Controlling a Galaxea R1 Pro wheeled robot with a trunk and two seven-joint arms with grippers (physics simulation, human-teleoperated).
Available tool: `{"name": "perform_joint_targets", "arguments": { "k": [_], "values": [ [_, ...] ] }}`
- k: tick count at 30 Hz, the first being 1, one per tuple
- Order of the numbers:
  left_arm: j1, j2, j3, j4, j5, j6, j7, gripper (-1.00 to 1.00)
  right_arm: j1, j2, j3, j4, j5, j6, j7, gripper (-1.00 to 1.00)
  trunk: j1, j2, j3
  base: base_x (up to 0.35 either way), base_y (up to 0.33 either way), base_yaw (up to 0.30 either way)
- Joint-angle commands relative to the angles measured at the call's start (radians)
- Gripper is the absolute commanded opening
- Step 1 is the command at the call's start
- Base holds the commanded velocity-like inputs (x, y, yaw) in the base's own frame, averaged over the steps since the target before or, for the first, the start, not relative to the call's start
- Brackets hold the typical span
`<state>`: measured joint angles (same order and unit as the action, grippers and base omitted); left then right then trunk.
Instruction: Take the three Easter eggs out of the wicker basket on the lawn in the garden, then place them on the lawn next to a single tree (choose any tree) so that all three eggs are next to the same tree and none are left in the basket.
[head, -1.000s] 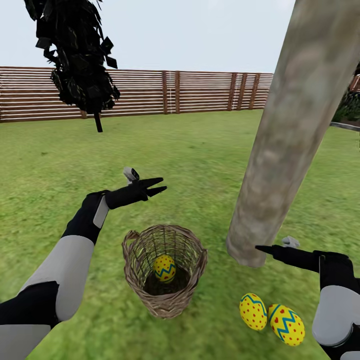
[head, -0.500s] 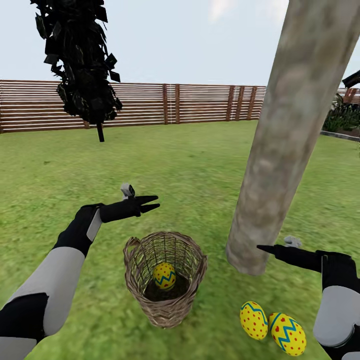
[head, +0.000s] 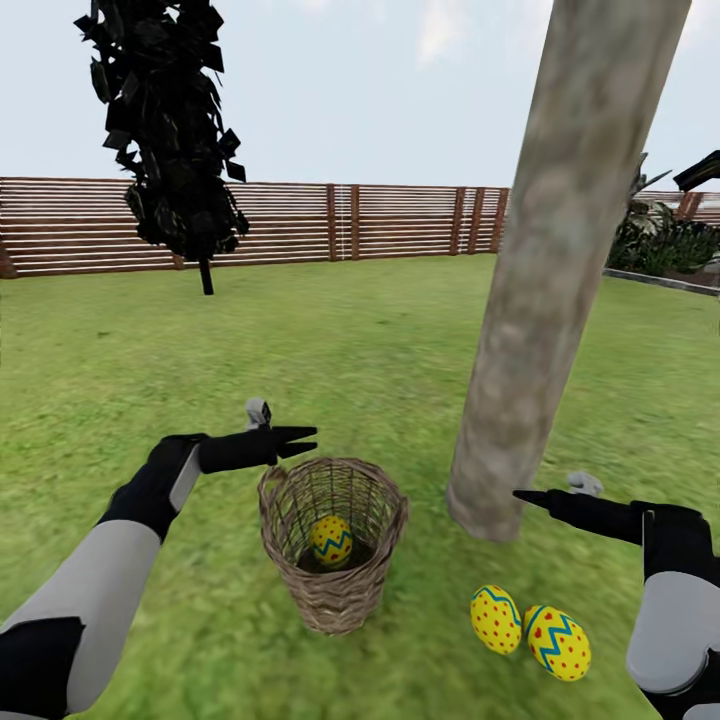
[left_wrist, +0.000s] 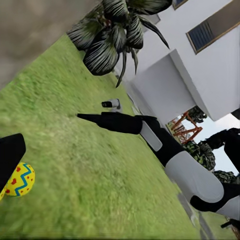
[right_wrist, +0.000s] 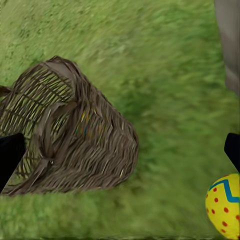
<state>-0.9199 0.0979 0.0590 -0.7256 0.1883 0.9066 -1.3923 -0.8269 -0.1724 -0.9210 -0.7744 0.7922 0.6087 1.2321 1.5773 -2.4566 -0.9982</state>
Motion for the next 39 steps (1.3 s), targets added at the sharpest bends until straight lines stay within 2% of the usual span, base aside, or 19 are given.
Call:
{"name": "perform_joint_targets", "arguments": {
  "k": [1,10,12,15,18,20,23,34,39],
  "values": [
    [0.0,0.0,0.0,0.0,0.002,0.011,-0.002,1.0,-0.001,0.0,-0.004,-0.001,0.007,0.008,0.007,1.0,-0.005,0.007,0.002,-0.331,0.0,0.0],
    [0.0,0.002,0.0,-0.001,0.002,0.009,-0.002,1.0,-0.001,0.001,-0.004,-0.001,0.007,0.008,0.007,1.0,-0.039,0.07,0.03,-0.329,0.0,0.0],
    [0.0,0.005,0.003,-0.001,0.003,0.009,-0.002,1.0,-0.001,0.001,-0.004,-0.002,0.007,0.008,0.007,1.0,-0.039,0.07,0.03,-0.182,0.0,0.0],
    [0.001,0.039,0.007,-0.001,0.006,0.008,-0.014,1.0,-0.001,0.001,-0.004,-0.002,0.009,0.009,0.007,1.0,-0.039,0.07,0.03,-0.05,0.0,0.0],
    [0.004,0.073,0.009,-0.001,0.006,0.006,-0.098,1.0,-0.001,0.001,-0.004,-0.003,0.011,0.009,0.008,1.0,-0.039,0.07,0.03,-0.001,0.011,0.0],
    [0.006,0.095,0.01,0.001,0.004,0.005,-0.179,1.0,-0.001,0.001,-0.004,-0.003,0.012,0.009,0.008,1.0,-0.039,0.07,0.03,0.106,0.128,0.0],
    [0.007,0.107,0.01,0.005,0.001,0.003,-0.179,1.0,-0.001,0.002,-0.004,-0.003,0.013,0.01,0.009,1.0,-0.039,0.07,0.031,0.17,0.215,-0.036],
    [0.007,0.108,0.008,0.011,-0.004,0.003,-0.179,1.0,-0.001,0.001,-0.004,-0.004,0.013,0.012,0.009,1.0,-0.039,0.07,0.04,0.215,0.256,-0.198],
    [0.007,0.109,0.008,0.012,-0.003,-0.002,-0.179,1.0,-0.001,-0.001,-0.004,-0.003,0.01,0.013,0.009,1.0,-0.039,0.07,0.046,0.087,0.058,-0.23]
  ]
}}
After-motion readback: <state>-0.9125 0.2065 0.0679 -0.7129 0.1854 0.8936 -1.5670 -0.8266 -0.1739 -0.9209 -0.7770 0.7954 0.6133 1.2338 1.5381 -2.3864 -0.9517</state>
